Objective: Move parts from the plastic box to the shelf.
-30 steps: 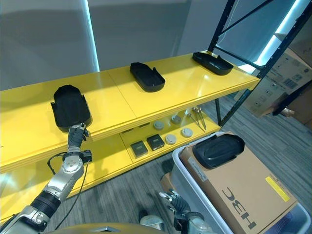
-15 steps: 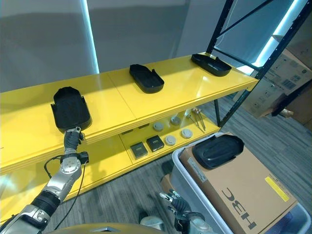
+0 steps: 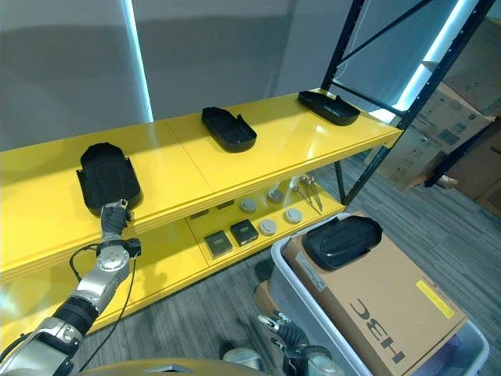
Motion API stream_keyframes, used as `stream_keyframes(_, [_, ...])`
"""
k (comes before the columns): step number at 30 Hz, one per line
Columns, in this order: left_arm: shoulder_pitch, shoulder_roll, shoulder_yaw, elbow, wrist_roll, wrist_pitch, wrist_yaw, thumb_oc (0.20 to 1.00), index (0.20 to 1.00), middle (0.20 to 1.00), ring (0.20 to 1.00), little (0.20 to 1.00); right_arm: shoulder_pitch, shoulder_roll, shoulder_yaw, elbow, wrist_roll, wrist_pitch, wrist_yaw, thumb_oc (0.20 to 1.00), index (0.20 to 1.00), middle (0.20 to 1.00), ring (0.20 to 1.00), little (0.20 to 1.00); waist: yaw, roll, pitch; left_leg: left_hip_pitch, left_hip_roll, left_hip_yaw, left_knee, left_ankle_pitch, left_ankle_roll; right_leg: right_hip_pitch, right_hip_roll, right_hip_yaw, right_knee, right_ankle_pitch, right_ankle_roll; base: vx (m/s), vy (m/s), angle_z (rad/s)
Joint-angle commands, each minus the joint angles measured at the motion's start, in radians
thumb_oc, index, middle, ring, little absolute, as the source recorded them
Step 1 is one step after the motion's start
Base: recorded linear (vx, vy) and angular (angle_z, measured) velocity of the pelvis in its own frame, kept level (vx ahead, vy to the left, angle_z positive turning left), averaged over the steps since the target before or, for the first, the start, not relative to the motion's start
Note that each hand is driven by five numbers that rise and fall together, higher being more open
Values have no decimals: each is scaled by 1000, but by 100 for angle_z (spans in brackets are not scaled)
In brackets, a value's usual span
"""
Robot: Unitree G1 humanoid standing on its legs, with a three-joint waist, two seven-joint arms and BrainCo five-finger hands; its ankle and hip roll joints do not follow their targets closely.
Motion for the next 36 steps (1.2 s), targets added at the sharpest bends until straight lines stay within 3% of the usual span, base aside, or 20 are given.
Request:
stream_keyframes(1, [-139, 22, 27, 72, 43, -40, 18, 200, 200, 200, 200, 200, 2, -42, 40, -25, -18, -19, 22, 1000, 1000, 1000, 1000, 1000, -1, 4, 6, -37, 37, -6, 73, -7, 19, -5, 7, -14, 55, -40, 48, 41, -5, -2])
stream_keyframes(11, [-184, 10, 38, 151, 36, 6, 47, 200, 200, 200, 200, 200, 16, -49, 43, -7, -29, -24, 45, 1000, 1000, 1000, 1000, 1000, -13, -3, 4, -44, 44, -6, 99, -11, 18, -7, 6, -11, 76, -44, 49, 51, -13, -3])
stream_keyframes(20, [-223, 46, 41, 183, 38, 35, 48, 200, 200, 200, 200, 200, 23, -46, 59, 17, -15, -59, 51, 1000, 1000, 1000, 1000, 1000, -8, -22, 35, -92, 57, -30, 154, -18, 21, -40, 7, -14, 123, -51, 50, -4, -38, -2])
stream_keyframes(29, [-205, 91, 69, 194, 50, 74, 21, 200, 200, 200, 200, 200, 78, -51, 37, 13, -25, -45, 78, 1000, 1000, 1000, 1000, 1000, 2, -39, 24, -98, 66, -43, 185, -16, 15, -19, 7, -29, 121, -44, 51, 67, -37, -1])
stream_keyframes(36, [-160, 89, 93, 191, 41, 57, 1, 200, 200, 200, 200, 200, 119, -62, 0, 24, -62, -43, 129, 1000, 1000, 1000, 1000, 1000, 6, -37, 1, -95, 65, -48, 198, -10, 10, 4, 4, -40, 116, -44, 48, 52, 6, 1])
